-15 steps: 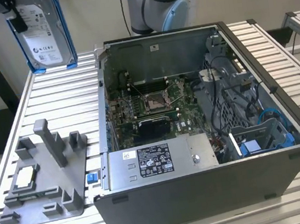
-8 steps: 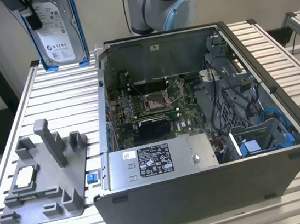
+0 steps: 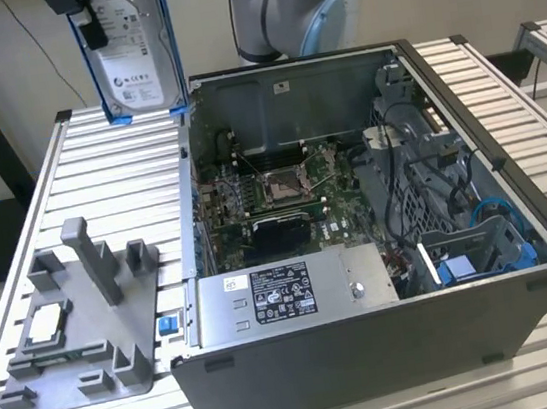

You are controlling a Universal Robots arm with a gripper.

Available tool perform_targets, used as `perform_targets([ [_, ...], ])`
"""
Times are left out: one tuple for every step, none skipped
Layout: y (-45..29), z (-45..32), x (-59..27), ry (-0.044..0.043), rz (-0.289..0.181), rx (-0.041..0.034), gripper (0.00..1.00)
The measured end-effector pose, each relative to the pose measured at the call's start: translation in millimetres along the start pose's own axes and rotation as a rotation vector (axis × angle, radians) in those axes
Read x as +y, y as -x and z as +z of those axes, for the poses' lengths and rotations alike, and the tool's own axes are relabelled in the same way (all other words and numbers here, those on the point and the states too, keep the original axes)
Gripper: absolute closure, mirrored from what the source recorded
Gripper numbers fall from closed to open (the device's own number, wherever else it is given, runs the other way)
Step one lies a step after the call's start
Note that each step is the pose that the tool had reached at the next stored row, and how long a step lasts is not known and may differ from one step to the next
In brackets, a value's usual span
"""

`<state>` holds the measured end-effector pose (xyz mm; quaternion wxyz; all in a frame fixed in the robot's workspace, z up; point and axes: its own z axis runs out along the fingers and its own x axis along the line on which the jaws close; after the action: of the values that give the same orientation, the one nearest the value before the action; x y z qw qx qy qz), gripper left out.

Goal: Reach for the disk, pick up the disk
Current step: 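Pick up the disk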

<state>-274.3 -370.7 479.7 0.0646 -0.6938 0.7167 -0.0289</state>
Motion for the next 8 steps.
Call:
perform_targets([
  [0.1, 0.6, -4.3, 0.0000, 0.000, 0.0000, 1.00],
  [0.2, 1.3, -8.7, -0.0001, 0.000, -0.0001, 1.00],
  [0.4, 2.0, -13.1, 0.0000, 0.000, -0.0001, 1.00],
  [0.5, 2.6, -17.3, -0.0001, 0.000, -0.0001, 1.00],
  [0.6, 3.2, -21.5, -0.0001, 0.000, -0.0001, 1.00],
  [0.7, 3.9, -25.7, -0.0001, 0.000, -0.0001, 1.00],
  [0.8, 4.5, -30.0, -0.0001, 0.000, -0.0001, 1.00],
  [1.0, 5.2, -34.1, 0.0000, 0.000, -0.0001, 1.00],
])
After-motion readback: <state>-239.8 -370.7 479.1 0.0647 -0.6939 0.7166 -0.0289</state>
